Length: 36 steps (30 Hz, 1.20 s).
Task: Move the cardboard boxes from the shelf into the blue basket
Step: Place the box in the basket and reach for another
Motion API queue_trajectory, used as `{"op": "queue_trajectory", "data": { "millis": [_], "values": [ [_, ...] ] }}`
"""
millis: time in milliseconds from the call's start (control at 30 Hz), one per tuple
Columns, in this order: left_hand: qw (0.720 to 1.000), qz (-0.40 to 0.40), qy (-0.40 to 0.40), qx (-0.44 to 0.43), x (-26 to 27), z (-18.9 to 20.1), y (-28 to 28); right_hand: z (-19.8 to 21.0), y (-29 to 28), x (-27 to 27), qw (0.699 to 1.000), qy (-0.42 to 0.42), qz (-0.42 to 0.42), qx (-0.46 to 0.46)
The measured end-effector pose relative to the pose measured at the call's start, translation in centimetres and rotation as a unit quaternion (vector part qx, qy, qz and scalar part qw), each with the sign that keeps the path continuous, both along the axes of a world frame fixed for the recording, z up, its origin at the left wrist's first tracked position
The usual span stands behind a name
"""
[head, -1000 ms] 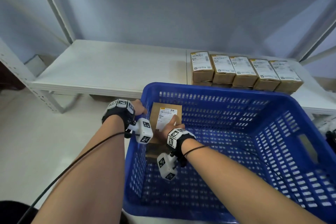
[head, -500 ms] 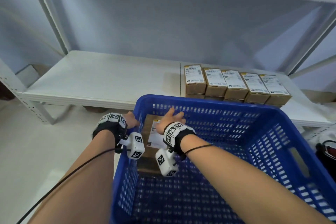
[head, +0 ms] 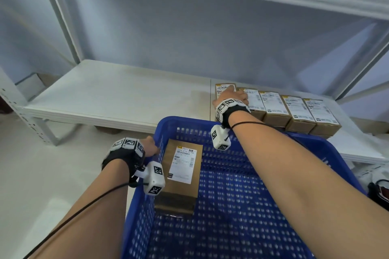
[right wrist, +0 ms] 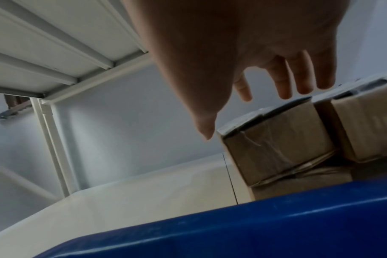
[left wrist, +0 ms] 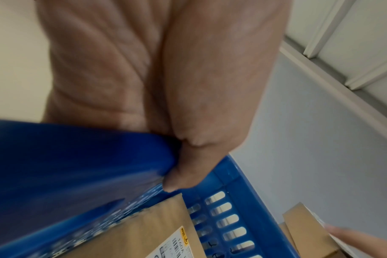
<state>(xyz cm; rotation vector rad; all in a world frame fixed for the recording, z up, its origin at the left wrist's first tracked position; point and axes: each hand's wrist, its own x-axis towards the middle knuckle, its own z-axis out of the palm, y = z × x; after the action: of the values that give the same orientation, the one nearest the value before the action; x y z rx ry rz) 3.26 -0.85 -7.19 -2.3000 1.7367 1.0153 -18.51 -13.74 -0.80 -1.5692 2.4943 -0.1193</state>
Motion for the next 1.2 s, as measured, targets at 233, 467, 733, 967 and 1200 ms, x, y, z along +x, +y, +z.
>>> {"op": "queue_trajectory", "data": {
  "millis": [233,467,733,967,1200],
  "values": [
    [1.000,-0.005,-0.012,0.008,0.4,-0.6,-0.1,-1.7,-1.3,0.4,0.999,0.040,-0.025,0.007],
    [1.000,0.007,0.002,0.008,0.5,-1.1,-0.4,-1.9,-1.6,0.4,1.000,0.011,-0.024,-0.013],
    [0.999,0.018,0.027,0.014,0.7,-1.2,-0.5,-0.8,0.2,0.8,0.998,0.007,0.026,-0.055],
    [1.000,0.020,0.014,0.011,0.5,-1.2,-0.7,1.3,4.2,1.5,0.988,0.052,0.148,0.016],
    [0.998,0.033,0.053,-0.001,1.9,-4.7,-3.3,-0.5,11.3,-0.4,0.948,0.057,0.264,0.170]
  ]
}}
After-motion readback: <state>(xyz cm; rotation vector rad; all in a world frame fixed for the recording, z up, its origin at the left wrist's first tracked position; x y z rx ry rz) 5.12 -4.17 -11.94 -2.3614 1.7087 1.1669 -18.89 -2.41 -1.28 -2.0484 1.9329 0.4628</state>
